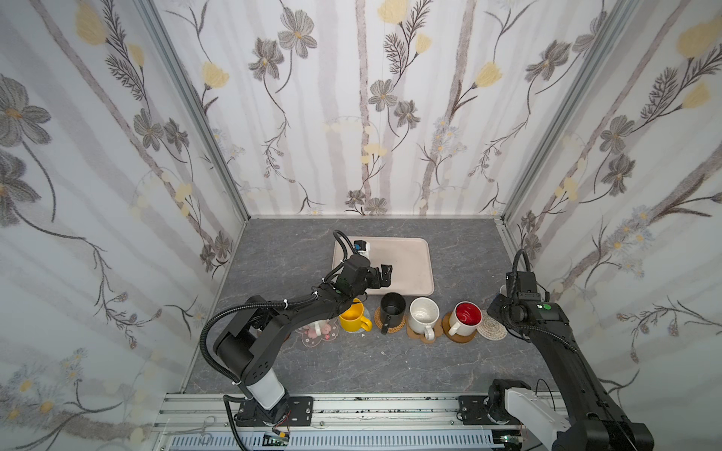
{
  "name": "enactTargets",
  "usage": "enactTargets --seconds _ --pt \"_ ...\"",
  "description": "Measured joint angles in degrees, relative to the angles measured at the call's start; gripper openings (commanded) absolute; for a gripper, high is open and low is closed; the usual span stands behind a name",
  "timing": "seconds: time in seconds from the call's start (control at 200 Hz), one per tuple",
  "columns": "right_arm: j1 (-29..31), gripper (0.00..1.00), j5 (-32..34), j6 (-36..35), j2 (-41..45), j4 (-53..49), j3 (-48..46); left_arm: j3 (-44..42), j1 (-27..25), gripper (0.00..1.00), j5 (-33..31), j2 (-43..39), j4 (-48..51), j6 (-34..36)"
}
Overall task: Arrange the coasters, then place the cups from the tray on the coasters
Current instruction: 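Carry the blue floral mug toward the woven coaster with the right gripper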
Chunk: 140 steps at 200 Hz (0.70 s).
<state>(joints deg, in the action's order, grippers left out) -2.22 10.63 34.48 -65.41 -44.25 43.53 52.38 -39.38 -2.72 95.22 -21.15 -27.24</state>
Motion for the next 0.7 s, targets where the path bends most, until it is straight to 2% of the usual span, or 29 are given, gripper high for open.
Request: enactTargets --seconds 0.345,0.699 --pt "0.17 0.05 -1.36 2.14 -2.91 -1.16 -3.26 0.04 0.70 1.00 0.85 0.63 0.00 -0.85" --pt "0.33 0.05 -1.53 3.41 -3.13 3.28 -4.94 -0.02 1.07 1.00 0.87 0.63 0.00 -1.44"
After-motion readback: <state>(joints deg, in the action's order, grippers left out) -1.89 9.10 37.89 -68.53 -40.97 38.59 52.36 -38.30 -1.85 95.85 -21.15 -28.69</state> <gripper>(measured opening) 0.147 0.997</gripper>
